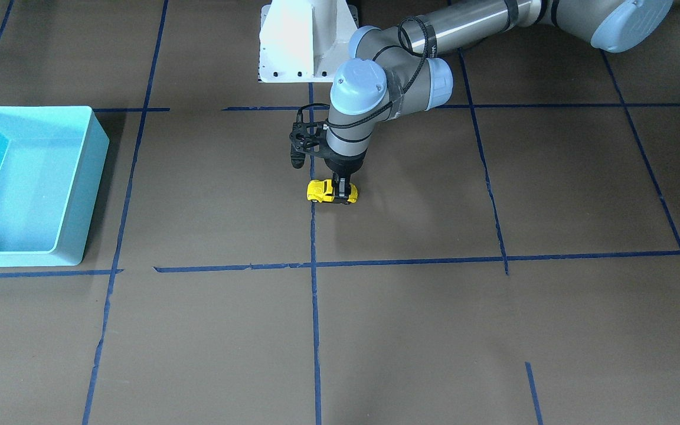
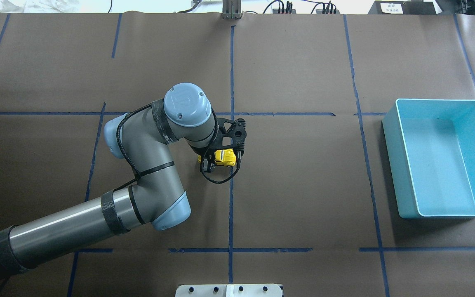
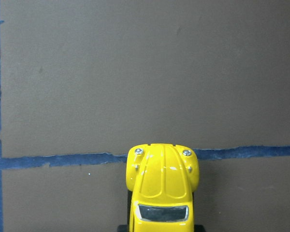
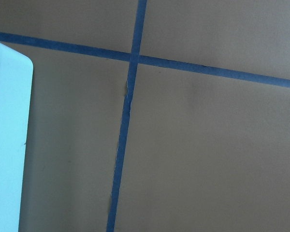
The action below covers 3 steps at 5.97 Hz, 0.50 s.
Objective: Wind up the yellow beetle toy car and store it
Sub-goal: 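Press the left gripper on the car and pull it backward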
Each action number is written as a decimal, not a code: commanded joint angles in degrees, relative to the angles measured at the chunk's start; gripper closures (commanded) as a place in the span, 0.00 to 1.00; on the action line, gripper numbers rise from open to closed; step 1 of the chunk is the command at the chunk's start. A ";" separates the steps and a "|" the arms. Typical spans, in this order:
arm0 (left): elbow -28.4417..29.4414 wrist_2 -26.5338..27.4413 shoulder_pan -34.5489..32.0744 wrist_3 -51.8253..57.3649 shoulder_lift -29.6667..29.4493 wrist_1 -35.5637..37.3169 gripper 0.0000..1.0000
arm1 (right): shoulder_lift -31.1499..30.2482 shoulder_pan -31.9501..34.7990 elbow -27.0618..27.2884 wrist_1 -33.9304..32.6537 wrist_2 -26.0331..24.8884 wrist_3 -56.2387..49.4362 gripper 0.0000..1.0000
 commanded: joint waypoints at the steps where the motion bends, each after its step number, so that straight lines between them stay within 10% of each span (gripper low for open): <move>1: 0.18 1.42 0.58 0.10 0.03 0.42 0.59 | 0.00 -0.52 -0.01 0.00 0.03 -0.02 0.00; 3: 0.18 1.42 0.67 0.01 0.03 0.42 0.59 | 0.09 -0.62 0.34 0.00 0.03 -0.11 0.00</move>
